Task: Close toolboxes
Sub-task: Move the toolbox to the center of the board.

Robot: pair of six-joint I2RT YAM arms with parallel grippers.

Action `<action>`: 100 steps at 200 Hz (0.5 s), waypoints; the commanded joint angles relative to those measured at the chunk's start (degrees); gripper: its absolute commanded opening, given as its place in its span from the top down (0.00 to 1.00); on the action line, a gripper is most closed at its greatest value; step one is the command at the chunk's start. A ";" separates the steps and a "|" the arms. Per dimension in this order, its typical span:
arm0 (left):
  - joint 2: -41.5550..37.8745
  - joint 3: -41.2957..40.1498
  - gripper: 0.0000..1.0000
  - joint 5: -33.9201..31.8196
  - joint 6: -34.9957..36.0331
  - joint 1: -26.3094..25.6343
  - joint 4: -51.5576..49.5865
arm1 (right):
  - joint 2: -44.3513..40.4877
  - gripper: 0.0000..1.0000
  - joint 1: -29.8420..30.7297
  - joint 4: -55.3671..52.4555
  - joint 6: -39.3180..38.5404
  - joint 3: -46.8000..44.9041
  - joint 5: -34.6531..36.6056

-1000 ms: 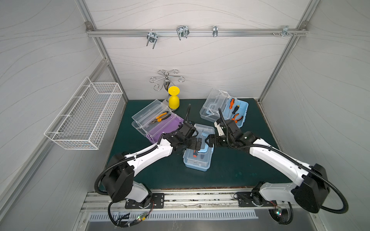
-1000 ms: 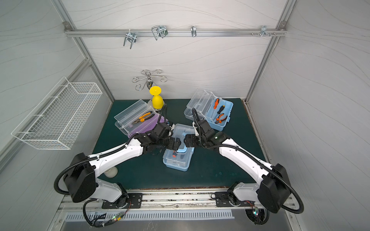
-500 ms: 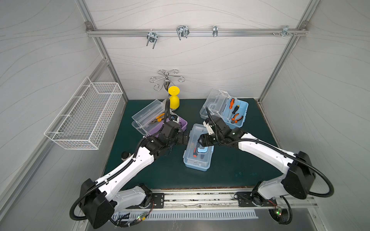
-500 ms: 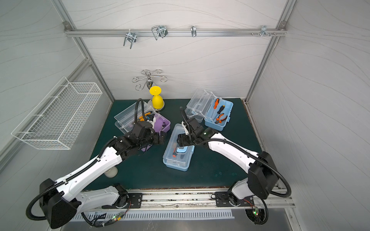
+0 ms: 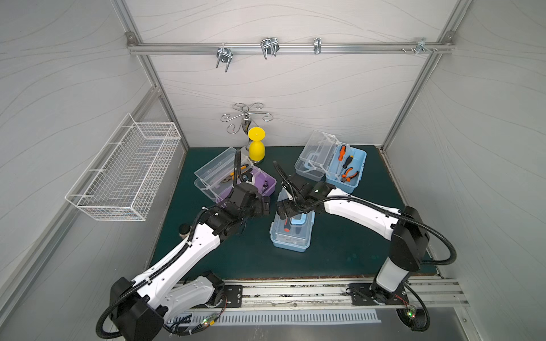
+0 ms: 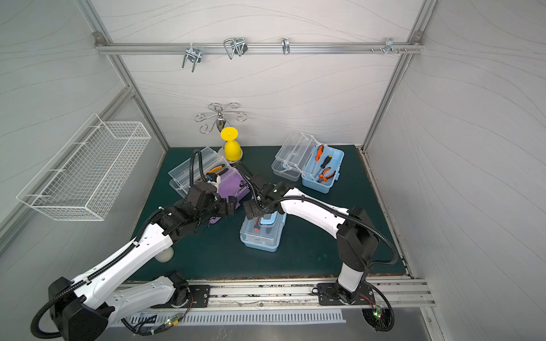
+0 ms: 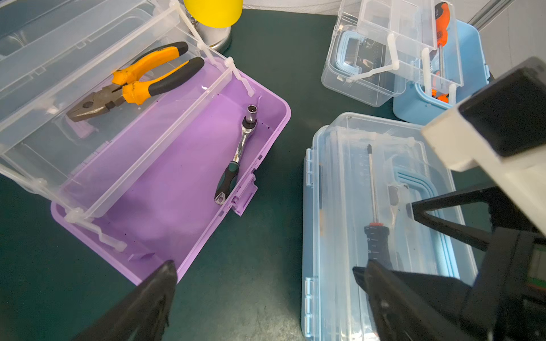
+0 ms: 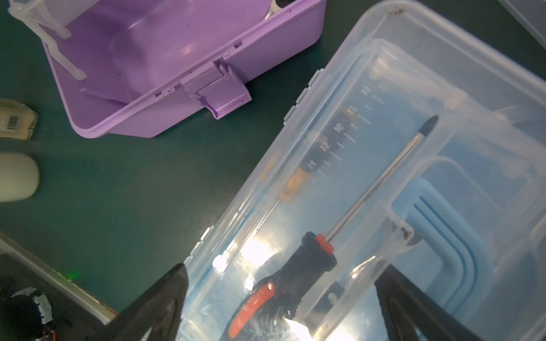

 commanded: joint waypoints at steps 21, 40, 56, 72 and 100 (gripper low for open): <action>-0.07 -0.26 0.01 0.75 -1.07 0.32 1.69 | 6.11 0.01 0.98 -7.16 2.70 2.63 2.37; 0.18 -0.37 0.01 1.11 -1.15 0.32 2.05 | 8.61 0.01 1.40 -10.50 3.59 4.98 6.08; 0.40 -0.37 0.01 1.17 -1.15 0.32 2.14 | 10.42 0.01 1.51 -12.50 3.68 6.47 7.98; 0.65 -0.37 0.01 1.29 -1.16 0.33 2.14 | 11.82 0.01 1.51 -14.82 4.03 7.34 10.25; 0.75 -0.46 0.01 1.37 -1.16 0.38 2.32 | 12.55 0.01 1.12 -17.58 4.34 6.07 13.72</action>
